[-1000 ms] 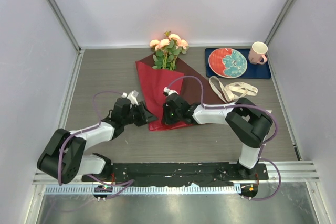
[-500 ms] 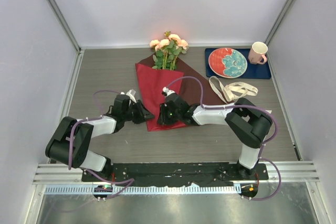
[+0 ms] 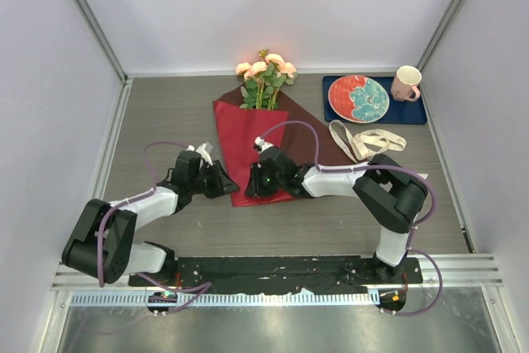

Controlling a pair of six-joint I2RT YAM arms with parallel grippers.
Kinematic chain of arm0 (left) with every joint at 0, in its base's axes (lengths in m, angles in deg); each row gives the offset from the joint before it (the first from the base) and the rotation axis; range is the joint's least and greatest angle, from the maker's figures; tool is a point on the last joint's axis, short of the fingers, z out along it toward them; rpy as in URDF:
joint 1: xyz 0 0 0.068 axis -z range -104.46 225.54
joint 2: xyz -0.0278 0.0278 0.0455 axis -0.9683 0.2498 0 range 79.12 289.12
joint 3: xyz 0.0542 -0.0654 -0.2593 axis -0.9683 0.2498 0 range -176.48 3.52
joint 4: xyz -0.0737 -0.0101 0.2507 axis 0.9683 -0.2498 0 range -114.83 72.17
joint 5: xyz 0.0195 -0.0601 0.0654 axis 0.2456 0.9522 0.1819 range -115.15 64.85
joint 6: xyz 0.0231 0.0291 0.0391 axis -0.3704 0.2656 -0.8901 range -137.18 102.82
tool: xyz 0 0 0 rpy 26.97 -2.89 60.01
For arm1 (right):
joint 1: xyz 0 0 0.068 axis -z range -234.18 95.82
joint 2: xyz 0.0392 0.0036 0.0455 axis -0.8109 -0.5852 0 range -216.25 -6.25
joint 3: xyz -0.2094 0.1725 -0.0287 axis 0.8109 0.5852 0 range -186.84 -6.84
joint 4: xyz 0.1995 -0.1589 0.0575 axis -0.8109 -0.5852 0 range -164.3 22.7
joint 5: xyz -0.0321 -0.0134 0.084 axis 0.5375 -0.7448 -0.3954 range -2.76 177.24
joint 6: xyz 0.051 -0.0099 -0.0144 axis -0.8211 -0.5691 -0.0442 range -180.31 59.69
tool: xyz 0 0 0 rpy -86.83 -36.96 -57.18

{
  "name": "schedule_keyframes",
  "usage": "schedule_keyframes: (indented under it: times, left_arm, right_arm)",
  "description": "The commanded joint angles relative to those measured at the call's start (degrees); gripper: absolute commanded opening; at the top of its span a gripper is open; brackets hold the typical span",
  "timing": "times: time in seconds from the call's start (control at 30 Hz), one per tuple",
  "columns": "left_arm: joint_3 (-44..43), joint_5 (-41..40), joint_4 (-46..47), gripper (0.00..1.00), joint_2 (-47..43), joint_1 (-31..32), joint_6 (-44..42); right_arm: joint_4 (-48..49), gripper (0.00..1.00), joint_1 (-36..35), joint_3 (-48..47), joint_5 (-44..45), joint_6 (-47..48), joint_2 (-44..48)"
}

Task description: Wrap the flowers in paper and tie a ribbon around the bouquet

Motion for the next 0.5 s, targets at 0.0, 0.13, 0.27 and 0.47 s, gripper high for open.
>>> schedule_keyframes:
  times: [0.0, 0.13, 0.27, 0.47]
  left_arm:
    - [-3.87, 0.98, -1.15, 0.3, 0.82, -0.96, -1.06]
    - [-6.95, 0.73, 2.1, 0.13, 6.71, -3.94, 2.98]
    - [-7.21, 0.81, 6.41, 0.03, 11.98, -6.67, 5.36]
    - [-9.33, -1.38, 8.34, 0.0, 17.61, -8.25, 7.55]
  right_arm:
    - [1.74, 0.17, -0.28, 0.99, 1.69, 0.01, -0.07]
    - [2.7, 0.07, -0.28, 0.73, 0.98, -0.61, -1.13]
    - [1.92, 0.01, -0.37, 0.03, 1.68, -0.26, -0.69]
    - [1.39, 0.0, -0.28, -0.41, 1.68, -0.61, -1.65]
